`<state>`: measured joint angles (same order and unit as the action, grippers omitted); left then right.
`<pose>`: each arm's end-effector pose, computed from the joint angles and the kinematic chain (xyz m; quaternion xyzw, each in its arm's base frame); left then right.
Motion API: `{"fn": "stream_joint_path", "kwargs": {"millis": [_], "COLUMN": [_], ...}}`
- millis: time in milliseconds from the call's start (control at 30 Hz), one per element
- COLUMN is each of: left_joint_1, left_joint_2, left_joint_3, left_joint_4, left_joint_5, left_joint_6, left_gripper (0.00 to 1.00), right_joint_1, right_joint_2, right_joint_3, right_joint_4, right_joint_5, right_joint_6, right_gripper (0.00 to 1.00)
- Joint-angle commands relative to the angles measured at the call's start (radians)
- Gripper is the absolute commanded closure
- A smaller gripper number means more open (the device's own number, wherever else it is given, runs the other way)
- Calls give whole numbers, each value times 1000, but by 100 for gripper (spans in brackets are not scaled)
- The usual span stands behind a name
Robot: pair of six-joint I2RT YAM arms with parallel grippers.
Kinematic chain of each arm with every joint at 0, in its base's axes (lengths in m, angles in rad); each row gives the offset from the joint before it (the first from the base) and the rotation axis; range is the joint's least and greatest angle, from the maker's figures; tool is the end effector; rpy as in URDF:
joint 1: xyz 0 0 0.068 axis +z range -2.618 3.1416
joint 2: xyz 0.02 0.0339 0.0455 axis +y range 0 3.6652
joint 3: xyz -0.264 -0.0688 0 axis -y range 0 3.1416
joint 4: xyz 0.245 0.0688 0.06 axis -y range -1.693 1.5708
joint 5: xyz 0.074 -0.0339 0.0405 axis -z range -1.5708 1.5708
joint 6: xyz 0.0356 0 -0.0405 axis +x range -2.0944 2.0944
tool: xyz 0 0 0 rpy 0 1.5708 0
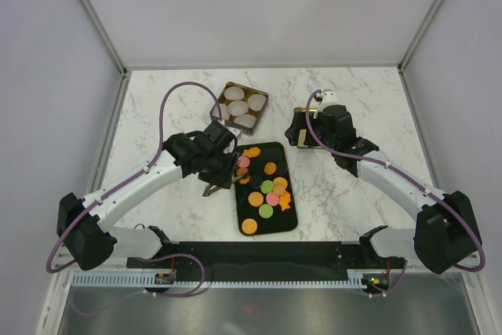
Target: Pack the cookies
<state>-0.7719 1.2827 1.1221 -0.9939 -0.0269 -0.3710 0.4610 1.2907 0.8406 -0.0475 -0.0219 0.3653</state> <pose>0.1732 -0.1672 0.2864 0.1921 0.9593 -0.1007 0.1809 0.2594 0.1297 0.2623 -0.0467 0.8582 0.2139 0.4644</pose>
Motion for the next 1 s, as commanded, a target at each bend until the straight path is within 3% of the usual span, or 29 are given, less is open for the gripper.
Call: {"fn": "stream_joint_path", "kwargs": {"millis": [0,733,967], "left_joint_1": [-6,-7,-6], "left_joint_2": [0,-9,-22], "left_joint_3": [-1,39,82], "left_joint_4": [12,14,5], "left_joint_5": [-25,-41,-93], "left_joint_6": [41,41,40], "left_gripper": [50,71,73], "right_joint_1": [4,5,5], "right_joint_2": [-7,-11,-13], "right_joint_3": [35,37,37], "right_joint_4": [6,5,5], "right_joint_5": [0,4,4], "right_joint_6": [-14,-14,-14], "right_gripper": [2,2,2]}}
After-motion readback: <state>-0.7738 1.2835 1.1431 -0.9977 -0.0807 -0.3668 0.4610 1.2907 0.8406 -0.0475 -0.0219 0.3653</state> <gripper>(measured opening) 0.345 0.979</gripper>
